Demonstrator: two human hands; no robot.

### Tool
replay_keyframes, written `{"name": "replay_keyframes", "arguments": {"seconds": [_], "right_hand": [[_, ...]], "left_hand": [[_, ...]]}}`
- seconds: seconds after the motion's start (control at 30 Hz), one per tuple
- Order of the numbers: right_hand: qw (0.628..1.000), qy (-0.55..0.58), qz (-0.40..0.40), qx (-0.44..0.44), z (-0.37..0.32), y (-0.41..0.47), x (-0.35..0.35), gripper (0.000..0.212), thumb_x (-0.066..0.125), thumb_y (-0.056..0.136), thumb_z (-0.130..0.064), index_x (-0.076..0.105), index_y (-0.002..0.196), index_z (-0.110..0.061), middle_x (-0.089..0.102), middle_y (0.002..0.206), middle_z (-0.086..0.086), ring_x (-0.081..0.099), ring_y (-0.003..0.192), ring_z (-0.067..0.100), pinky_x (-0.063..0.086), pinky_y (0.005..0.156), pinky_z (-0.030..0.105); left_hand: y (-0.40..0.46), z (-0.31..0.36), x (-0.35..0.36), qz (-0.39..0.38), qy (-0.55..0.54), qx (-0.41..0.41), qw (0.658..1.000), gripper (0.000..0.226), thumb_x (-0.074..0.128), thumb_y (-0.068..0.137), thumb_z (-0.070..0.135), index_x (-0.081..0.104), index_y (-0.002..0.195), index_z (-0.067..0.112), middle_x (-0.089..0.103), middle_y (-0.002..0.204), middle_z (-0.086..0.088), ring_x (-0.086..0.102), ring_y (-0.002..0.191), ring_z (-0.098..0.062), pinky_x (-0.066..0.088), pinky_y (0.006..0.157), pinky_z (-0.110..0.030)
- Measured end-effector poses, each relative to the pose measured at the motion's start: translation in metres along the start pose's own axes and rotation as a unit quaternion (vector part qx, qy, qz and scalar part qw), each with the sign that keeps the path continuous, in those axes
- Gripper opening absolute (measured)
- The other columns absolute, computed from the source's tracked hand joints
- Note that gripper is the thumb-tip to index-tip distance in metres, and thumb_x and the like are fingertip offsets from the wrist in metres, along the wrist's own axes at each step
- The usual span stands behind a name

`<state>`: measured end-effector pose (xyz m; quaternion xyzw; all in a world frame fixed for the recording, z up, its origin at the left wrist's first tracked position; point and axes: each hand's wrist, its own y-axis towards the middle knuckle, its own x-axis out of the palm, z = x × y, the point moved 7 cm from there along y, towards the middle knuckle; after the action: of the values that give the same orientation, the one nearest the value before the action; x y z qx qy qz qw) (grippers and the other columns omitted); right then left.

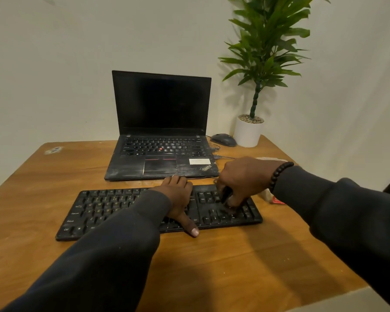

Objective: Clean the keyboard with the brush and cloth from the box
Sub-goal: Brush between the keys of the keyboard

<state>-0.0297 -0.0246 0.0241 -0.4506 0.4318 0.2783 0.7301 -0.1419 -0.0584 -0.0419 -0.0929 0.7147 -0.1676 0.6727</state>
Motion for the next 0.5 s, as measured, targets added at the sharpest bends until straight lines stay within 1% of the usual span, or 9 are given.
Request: {"name": "replay_keyframes", "arguments": {"seconds": [0.07, 0.1, 0.13, 0.2, 0.27, 0.3, 0.33, 0.4, 0.5], "right_hand": [[0.989, 0.145, 0.010, -0.030, -0.009, 0.001, -0.001, 0.028, 0.064, 0.088, -0.045, 0.064, 0.109, -0.026, 0.063, 0.095, -0.011, 0.056, 0.089, 0.005, 0.041, 0.066, 0.018], [0.981, 0.190, 0.003, -0.037, -0.013, 0.000, 0.000, 0.027, 0.064, 0.088, -0.044, 0.065, 0.108, -0.026, 0.064, 0.095, -0.011, 0.057, 0.089, 0.005, 0.044, 0.070, 0.018], [0.981, 0.191, -0.007, -0.038, -0.015, -0.001, 0.003, 0.028, 0.065, 0.087, -0.043, 0.065, 0.109, -0.026, 0.065, 0.097, -0.010, 0.058, 0.091, 0.006, 0.046, 0.073, 0.019], [0.993, 0.118, -0.017, -0.022, -0.010, -0.001, 0.009, 0.032, 0.065, 0.087, -0.044, 0.063, 0.113, -0.025, 0.064, 0.100, -0.007, 0.057, 0.093, 0.010, 0.048, 0.074, 0.021], [1.000, 0.004, 0.005, 0.012, 0.000, -0.003, 0.005, 0.040, 0.064, 0.087, -0.044, 0.060, 0.121, -0.022, 0.061, 0.099, -0.006, 0.055, 0.091, 0.011, 0.044, 0.065, 0.020], [0.999, -0.031, 0.025, 0.032, 0.005, -0.005, 0.001, 0.044, 0.063, 0.087, -0.045, 0.058, 0.124, -0.022, 0.059, 0.097, -0.006, 0.053, 0.089, 0.012, 0.041, 0.060, 0.019], [0.997, -0.040, 0.047, 0.044, 0.009, -0.008, -0.003, 0.046, 0.062, 0.087, -0.046, 0.056, 0.125, -0.022, 0.058, 0.095, -0.006, 0.053, 0.087, 0.012, 0.038, 0.057, 0.019], [0.996, -0.020, 0.080, 0.044, 0.014, -0.012, -0.008, 0.046, 0.061, 0.087, -0.048, 0.057, 0.125, -0.023, 0.062, 0.098, -0.005, 0.054, 0.088, 0.012, 0.039, 0.058, 0.020], [0.994, -0.015, 0.100, 0.040, 0.018, -0.019, -0.008, 0.045, 0.061, 0.088, -0.046, 0.056, 0.127, -0.025, 0.065, 0.104, -0.003, 0.054, 0.088, 0.011, 0.040, 0.059, 0.020]], "left_hand": [[0.000, -0.001, 0.000, 0.001, -0.006, -0.002, 1.000, 0.133, 0.076, 0.057, 0.077, 0.012, 0.156, 0.013, 0.018, 0.158, -0.008, 0.015, 0.145, -0.032, 0.020, 0.119, -0.051], [0.000, -0.001, 0.001, 0.001, -0.008, -0.003, 1.000, 0.133, 0.076, 0.057, 0.077, 0.012, 0.156, 0.014, 0.018, 0.158, -0.008, 0.015, 0.145, -0.032, 0.020, 0.119, -0.051], [0.000, -0.001, 0.001, 0.000, -0.007, -0.004, 1.000, 0.133, 0.076, 0.057, 0.077, 0.012, 0.156, 0.014, 0.018, 0.158, -0.008, 0.015, 0.145, -0.032, 0.020, 0.119, -0.051], [0.000, -0.002, 0.001, -0.003, -0.003, -0.006, 1.000, 0.134, 0.076, 0.058, 0.077, 0.011, 0.156, 0.013, 0.017, 0.159, -0.007, 0.014, 0.146, -0.033, 0.019, 0.119, -0.050], [0.000, 0.000, 0.001, -0.011, 0.006, -0.010, 1.000, 0.135, 0.076, 0.058, 0.077, 0.010, 0.156, 0.013, 0.016, 0.160, -0.008, 0.014, 0.146, -0.033, 0.019, 0.120, -0.051], [0.000, 0.001, -0.001, -0.017, 0.014, -0.013, 1.000, 0.135, 0.076, 0.057, 0.076, 0.010, 0.157, 0.013, 0.016, 0.161, -0.008, 0.014, 0.147, -0.034, 0.020, 0.120, -0.052], [0.001, 0.002, -0.004, -0.025, 0.022, -0.018, 0.999, 0.134, 0.077, 0.058, 0.075, 0.012, 0.156, 0.012, 0.017, 0.161, -0.009, 0.015, 0.147, -0.034, 0.020, 0.120, -0.053], [0.001, 0.006, -0.010, -0.041, 0.033, -0.027, 0.998, 0.132, 0.078, 0.058, 0.074, 0.016, 0.156, 0.012, 0.019, 0.161, -0.011, 0.016, 0.148, -0.035, 0.022, 0.119, -0.054], [0.003, 0.013, -0.016, -0.035, 0.013, -0.022, 0.999, 0.133, 0.079, 0.057, 0.073, 0.015, 0.156, 0.012, 0.016, 0.162, -0.011, 0.015, 0.148, -0.037, 0.024, 0.118, -0.056]]}}
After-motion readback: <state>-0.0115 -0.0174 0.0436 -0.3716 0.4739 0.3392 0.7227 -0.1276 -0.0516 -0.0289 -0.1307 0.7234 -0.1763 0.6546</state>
